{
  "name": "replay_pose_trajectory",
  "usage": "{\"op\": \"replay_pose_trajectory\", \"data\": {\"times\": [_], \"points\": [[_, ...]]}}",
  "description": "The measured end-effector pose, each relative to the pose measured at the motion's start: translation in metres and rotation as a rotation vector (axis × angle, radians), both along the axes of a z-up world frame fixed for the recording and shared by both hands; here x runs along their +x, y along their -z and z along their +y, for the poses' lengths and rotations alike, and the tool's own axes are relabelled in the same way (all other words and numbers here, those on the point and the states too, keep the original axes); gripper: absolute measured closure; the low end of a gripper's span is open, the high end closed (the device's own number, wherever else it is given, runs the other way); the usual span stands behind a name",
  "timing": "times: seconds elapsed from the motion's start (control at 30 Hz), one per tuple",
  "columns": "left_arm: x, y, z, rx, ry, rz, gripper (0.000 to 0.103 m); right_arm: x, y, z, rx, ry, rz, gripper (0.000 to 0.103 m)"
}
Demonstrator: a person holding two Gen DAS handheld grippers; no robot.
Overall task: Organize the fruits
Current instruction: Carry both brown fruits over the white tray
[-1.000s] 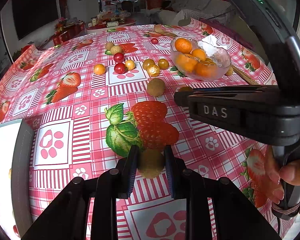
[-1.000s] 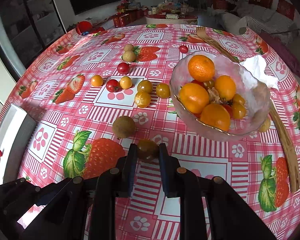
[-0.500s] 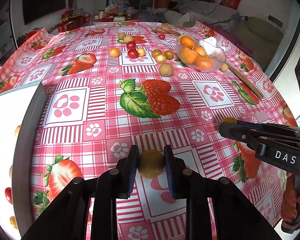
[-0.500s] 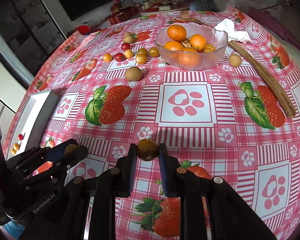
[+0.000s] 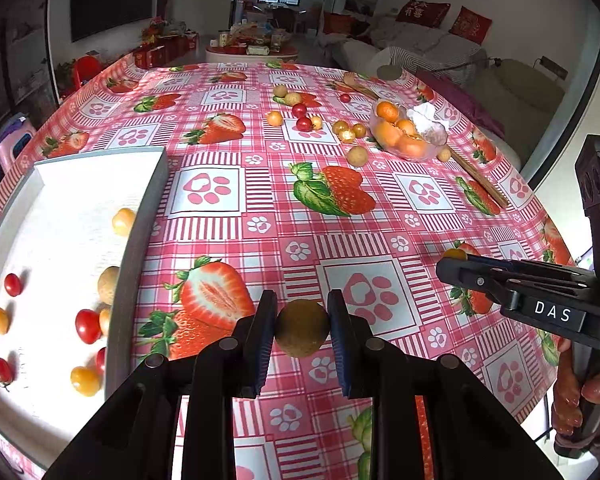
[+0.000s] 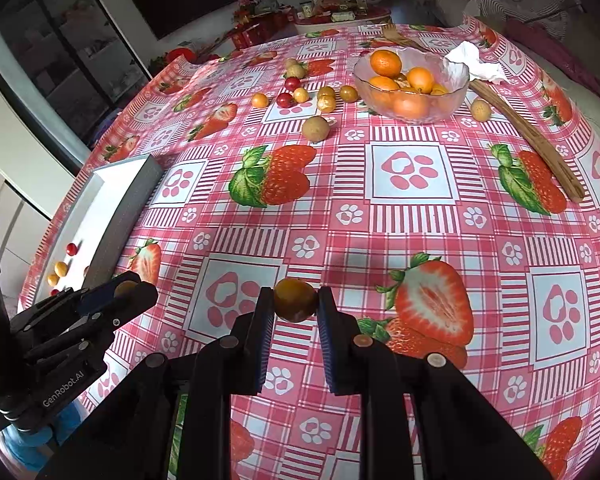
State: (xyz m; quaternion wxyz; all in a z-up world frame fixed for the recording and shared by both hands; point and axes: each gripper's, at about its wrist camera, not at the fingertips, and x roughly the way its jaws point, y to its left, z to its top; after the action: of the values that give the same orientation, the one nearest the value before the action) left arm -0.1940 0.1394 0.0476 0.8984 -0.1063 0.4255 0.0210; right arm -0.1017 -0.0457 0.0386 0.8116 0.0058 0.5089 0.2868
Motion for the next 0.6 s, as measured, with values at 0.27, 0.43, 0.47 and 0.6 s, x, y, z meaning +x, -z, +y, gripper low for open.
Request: {"op": "replay_pose_trajectory", "data": {"times": [0.27, 0.43, 0.47, 0.6], "points": [[-0.046, -0.019, 0.064, 0.014, -0.136, -0.043, 0.075, -0.017, -0.021, 0.052, 0.024, -0.088, -0.010, 0.079], [-0.072, -0.016, 0.109, 0.043, -0.246, -0.030, 0.075, -0.028, -0.028, 0.101, 0.033, -0.166, -0.009, 0.079], [-0.076, -0.014, 0.116, 0.051, -0.264, -0.025, 0.075, -0.030, -0.029, 0.111, 0.032, -0.182, -0.009, 0.079], [-0.086, -0.003, 0.141, 0.053, -0.318, -0.002, 0.075, -0.035, -0.031, 0.153, 0.022, -0.245, -0.008, 0.079]]}}
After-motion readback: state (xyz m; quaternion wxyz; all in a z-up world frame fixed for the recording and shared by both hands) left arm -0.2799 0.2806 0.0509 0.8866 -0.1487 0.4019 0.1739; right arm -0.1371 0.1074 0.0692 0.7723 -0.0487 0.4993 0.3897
